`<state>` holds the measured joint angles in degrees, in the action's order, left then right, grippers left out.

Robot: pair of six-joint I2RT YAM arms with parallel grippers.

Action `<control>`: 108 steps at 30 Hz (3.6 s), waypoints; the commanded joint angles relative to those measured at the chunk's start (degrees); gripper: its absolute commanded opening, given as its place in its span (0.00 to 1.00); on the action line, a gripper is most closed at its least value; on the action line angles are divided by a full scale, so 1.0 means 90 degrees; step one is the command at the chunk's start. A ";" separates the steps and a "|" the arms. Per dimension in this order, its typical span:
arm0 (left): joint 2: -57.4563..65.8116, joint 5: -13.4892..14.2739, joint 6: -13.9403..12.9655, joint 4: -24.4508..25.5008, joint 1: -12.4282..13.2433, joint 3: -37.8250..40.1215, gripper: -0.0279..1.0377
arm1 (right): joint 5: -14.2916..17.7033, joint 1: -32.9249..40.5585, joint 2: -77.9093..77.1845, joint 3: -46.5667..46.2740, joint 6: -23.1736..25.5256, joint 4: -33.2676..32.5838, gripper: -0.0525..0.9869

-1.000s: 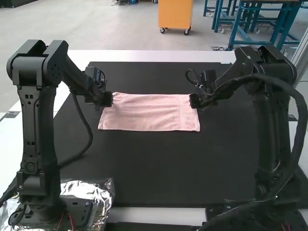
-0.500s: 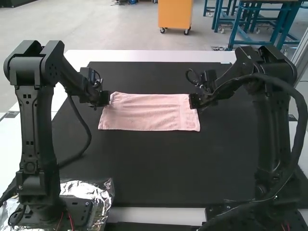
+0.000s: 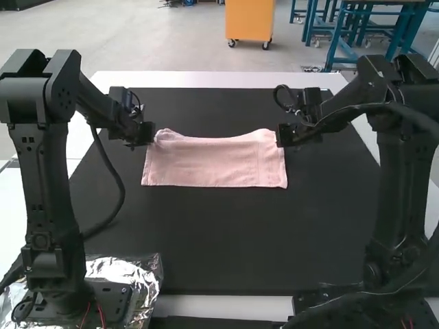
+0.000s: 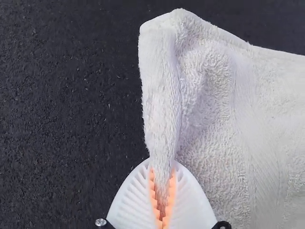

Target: Fold the towel.

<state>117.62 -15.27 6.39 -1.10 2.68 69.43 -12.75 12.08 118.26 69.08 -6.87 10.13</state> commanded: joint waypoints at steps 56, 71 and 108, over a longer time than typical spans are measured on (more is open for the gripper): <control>-0.2962 0.0085 -0.0037 -0.1108 0.0103 -0.4081 0.68 | -0.0458 -0.0277 -0.2046 -0.2890 0.0246 -0.0530 0.69; -0.3147 -0.0101 0.0696 -0.1274 0.0210 -0.3730 0.94 | -0.0438 -0.0228 -0.2280 -0.2529 0.0315 -0.0706 0.92; -0.3460 -0.0237 0.1174 -0.1498 0.0210 -0.3447 0.94 | -0.1054 -0.1137 -0.2476 -0.2480 -0.0252 -0.0823 0.02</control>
<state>88.05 -16.60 16.82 -13.54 4.12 36.95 -20.86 6.90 101.91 45.89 -7.20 2.70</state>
